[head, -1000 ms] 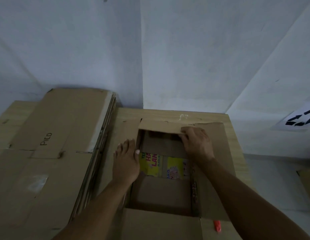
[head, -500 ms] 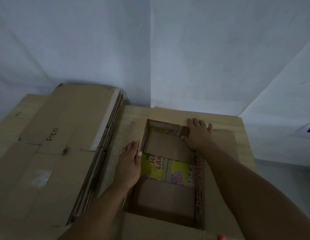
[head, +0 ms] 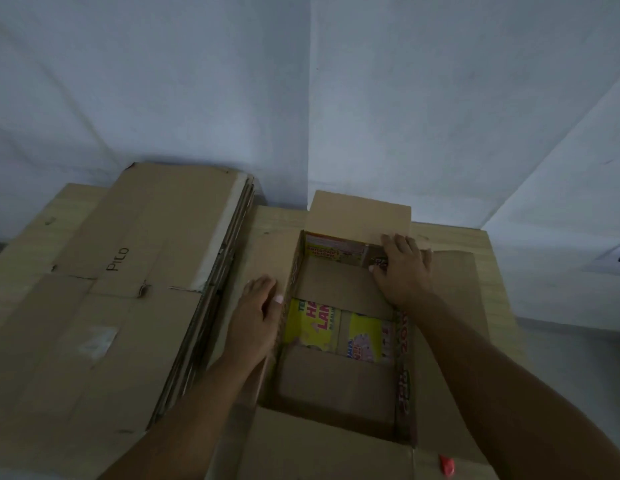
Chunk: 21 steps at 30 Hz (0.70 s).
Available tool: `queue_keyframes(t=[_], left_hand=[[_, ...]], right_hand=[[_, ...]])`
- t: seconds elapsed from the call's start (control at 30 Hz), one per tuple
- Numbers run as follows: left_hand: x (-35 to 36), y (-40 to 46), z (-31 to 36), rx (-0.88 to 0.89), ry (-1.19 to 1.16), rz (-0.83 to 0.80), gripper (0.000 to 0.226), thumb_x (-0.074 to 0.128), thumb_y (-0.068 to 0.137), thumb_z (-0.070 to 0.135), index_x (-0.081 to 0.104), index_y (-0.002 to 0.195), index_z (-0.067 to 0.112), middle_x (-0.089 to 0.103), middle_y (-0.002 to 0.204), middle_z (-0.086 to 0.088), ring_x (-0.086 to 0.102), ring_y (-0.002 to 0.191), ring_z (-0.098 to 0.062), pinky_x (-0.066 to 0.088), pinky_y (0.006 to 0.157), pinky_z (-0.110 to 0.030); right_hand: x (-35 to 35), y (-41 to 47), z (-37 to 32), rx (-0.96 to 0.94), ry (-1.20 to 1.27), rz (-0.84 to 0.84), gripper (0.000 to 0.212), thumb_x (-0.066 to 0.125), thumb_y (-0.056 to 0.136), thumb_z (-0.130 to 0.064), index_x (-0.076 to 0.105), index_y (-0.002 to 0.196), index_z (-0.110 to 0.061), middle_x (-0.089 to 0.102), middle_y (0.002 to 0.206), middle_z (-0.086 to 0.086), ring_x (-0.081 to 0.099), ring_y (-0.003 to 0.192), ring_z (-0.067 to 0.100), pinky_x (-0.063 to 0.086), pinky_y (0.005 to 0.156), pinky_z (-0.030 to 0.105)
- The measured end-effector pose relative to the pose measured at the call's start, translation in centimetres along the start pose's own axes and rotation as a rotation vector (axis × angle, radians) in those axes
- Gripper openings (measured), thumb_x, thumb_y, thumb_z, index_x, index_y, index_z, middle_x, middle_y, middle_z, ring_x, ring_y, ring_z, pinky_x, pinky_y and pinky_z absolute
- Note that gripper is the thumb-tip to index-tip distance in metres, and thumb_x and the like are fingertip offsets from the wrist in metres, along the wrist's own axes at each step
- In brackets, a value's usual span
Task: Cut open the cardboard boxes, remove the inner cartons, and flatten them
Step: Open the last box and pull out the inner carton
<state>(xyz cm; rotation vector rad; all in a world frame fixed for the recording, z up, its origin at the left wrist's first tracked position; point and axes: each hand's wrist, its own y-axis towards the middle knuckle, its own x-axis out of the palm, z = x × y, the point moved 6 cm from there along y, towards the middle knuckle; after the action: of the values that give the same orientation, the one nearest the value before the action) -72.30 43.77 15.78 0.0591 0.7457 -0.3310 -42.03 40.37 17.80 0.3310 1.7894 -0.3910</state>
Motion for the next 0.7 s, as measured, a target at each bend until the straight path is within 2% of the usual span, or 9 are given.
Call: queue_keyframes(t=[0.2, 0.27, 0.33, 0.4, 0.47, 0.53, 0.57, 0.67, 0.7], left_hand=[[-3.2, -2.5, -2.7, 0.051, -0.066, 0.024, 0.040, 0.054, 0.102, 0.022, 0.056, 0.141, 0.013, 0.043, 0.154, -0.002, 0.024, 0.146, -0.010, 0.019, 0.121, -0.032], [-4.8, -3.4, -3.5, 0.070, -0.049, 0.047, 0.039, 0.056, 0.101, 0.020, 0.057, 0.139, 0.012, 0.044, 0.153, -0.001, 0.025, 0.146, -0.011, 0.019, 0.117, -0.028], [-6.5, -4.0, -4.5, 0.056, -0.025, 0.077, 0.038, 0.058, 0.100, 0.017, 0.060, 0.137, 0.013, 0.046, 0.152, -0.001, 0.029, 0.147, -0.018, 0.021, 0.115, -0.027], [-7.7, -4.5, -5.5, 0.052, -0.016, 0.089, 0.037, 0.059, 0.098, 0.015, 0.061, 0.135, 0.013, 0.048, 0.150, -0.004, 0.034, 0.145, -0.022, 0.024, 0.115, -0.028], [-8.5, -5.2, -6.2, 0.076, -0.015, 0.084, 0.037, 0.058, 0.098, 0.012, 0.061, 0.134, 0.011, 0.050, 0.149, -0.007, 0.038, 0.144, -0.024, 0.029, 0.117, -0.034], [-9.2, -5.7, -6.8, 0.086, -0.044, 0.089, 0.037, 0.057, 0.098, 0.009, 0.060, 0.135, 0.009, 0.052, 0.147, -0.009, 0.041, 0.142, -0.026, 0.034, 0.117, -0.043], [-9.6, -6.0, -7.0, 0.080, -0.063, 0.096, 0.037, 0.056, 0.099, 0.009, 0.060, 0.136, 0.010, 0.053, 0.146, -0.009, 0.042, 0.141, -0.026, 0.035, 0.116, -0.044], [-10.8, -6.4, -7.6, 0.059, -0.098, 0.123, 0.037, 0.054, 0.101, 0.014, 0.058, 0.137, 0.011, 0.056, 0.143, -0.008, 0.047, 0.137, -0.025, 0.037, 0.114, -0.040], [-11.3, -6.6, -7.9, 0.051, -0.113, 0.141, 0.037, 0.053, 0.102, 0.017, 0.058, 0.138, 0.012, 0.059, 0.140, -0.007, 0.051, 0.132, -0.024, 0.040, 0.110, -0.037]], right_hand=[[0.9, -9.5, -5.8, 0.034, 0.216, 0.074, 0.066, 0.055, 0.095, -0.041, 0.032, 0.154, -0.021, 0.035, 0.157, 0.009, 0.031, 0.144, 0.031, 0.024, 0.117, 0.055], [2.4, -13.2, -9.3, -0.016, 0.289, 0.066, 0.066, 0.053, 0.090, -0.044, 0.039, 0.150, -0.019, 0.043, 0.151, 0.011, 0.043, 0.135, 0.035, 0.035, 0.110, 0.053], [4.0, -16.4, -13.0, -0.085, 0.284, 0.053, 0.067, 0.048, 0.089, -0.050, 0.041, 0.148, -0.020, 0.044, 0.151, 0.009, 0.045, 0.135, 0.033, 0.041, 0.106, 0.051], [5.0, -19.0, -17.0, -0.186, 0.218, 0.058, 0.070, 0.048, 0.086, -0.054, 0.038, 0.149, -0.024, 0.041, 0.154, 0.009, 0.041, 0.139, 0.031, 0.038, 0.110, 0.051], [6.0, -20.8, -20.5, -0.265, 0.107, 0.004, 0.078, 0.053, 0.084, -0.054, 0.027, 0.153, -0.027, 0.028, 0.161, 0.009, 0.028, 0.146, 0.031, 0.026, 0.118, 0.052], [7.3, -21.4, -22.7, -0.286, -0.031, -0.067, 0.083, 0.057, 0.090, -0.044, 0.012, 0.158, -0.026, 0.009, 0.166, 0.012, 0.009, 0.152, 0.032, 0.012, 0.121, 0.055], [7.9, -21.4, -23.1, -0.275, -0.084, -0.068, 0.080, 0.057, 0.093, -0.035, 0.013, 0.159, -0.023, 0.008, 0.166, 0.014, 0.007, 0.153, 0.033, 0.010, 0.122, 0.055], [8.1, -21.0, -23.4, -0.246, -0.073, 0.028, 0.062, 0.049, 0.091, -0.017, 0.038, 0.152, -0.013, 0.035, 0.157, 0.020, 0.032, 0.146, 0.037, 0.027, 0.119, 0.052], [7.7, -21.0, -23.4, -0.256, -0.020, 0.076, 0.061, 0.042, 0.092, -0.016, 0.038, 0.152, -0.012, 0.037, 0.156, 0.019, 0.034, 0.145, 0.036, 0.029, 0.118, 0.050]])
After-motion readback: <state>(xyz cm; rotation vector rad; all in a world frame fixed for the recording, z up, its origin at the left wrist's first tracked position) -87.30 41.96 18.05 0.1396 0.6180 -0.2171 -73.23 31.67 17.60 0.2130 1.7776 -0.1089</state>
